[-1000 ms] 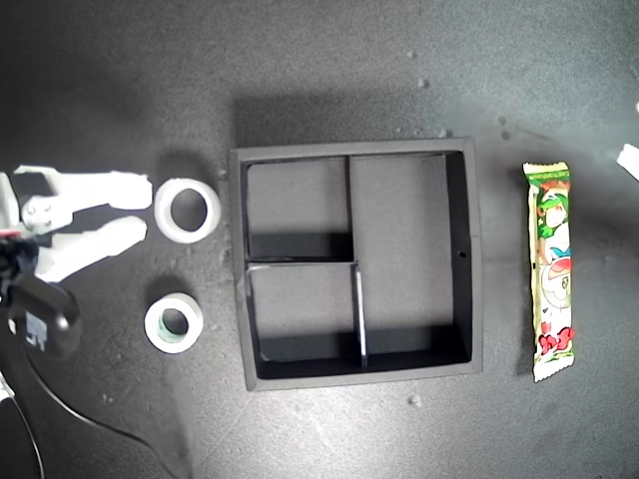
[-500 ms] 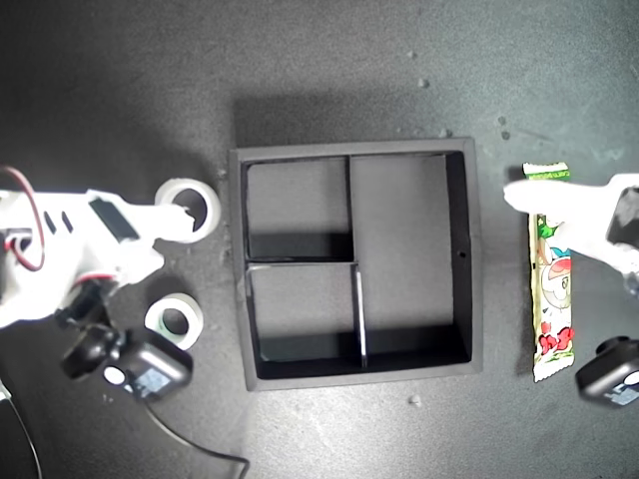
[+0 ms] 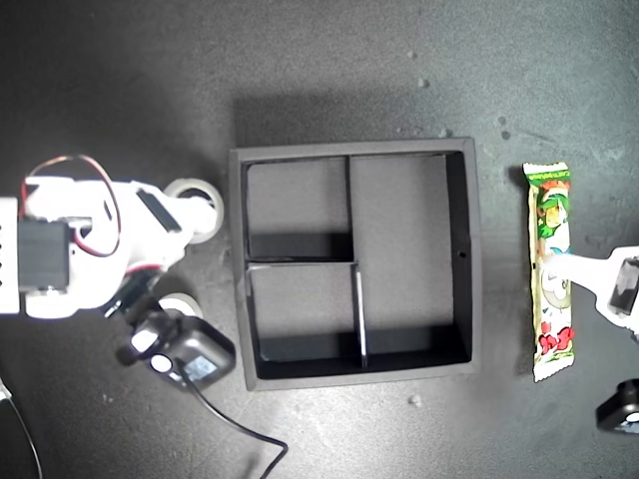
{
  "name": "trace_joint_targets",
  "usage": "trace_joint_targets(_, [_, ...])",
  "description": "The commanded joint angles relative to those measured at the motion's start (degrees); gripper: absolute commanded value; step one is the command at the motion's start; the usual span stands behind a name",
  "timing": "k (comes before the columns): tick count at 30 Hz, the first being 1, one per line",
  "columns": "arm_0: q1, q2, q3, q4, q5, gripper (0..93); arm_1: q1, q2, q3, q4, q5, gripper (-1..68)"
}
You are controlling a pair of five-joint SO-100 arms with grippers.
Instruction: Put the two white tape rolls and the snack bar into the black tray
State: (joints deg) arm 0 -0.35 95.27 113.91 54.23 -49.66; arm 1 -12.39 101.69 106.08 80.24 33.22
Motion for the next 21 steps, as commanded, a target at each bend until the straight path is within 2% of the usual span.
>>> trace_joint_targets(1, [-1.1, -1.4, -1.8, 1.8, 0.6, 12.7, -0.9, 0.2, 2.8, -3.0, 0.4, 27.8])
trace_joint_targets(8, [-1.0, -4.5, -2.8, 3.5, -0.3, 12.2, -1.3, -0.3, 6.9, -12.2, -1.1, 27.3])
trace_joint_targets(17, [-0.6, -2.5, -3.2, 5.5, -0.7, 12.0, -1.2, -2.8, 5.6, -13.1, -2.5, 25.9])
trace_joint_targets(21, [-0.8, -6.1, -4.2, 4.5, -0.9, 8.6, -1.3, -2.9, 6.0, -15.8, -3.5, 23.5])
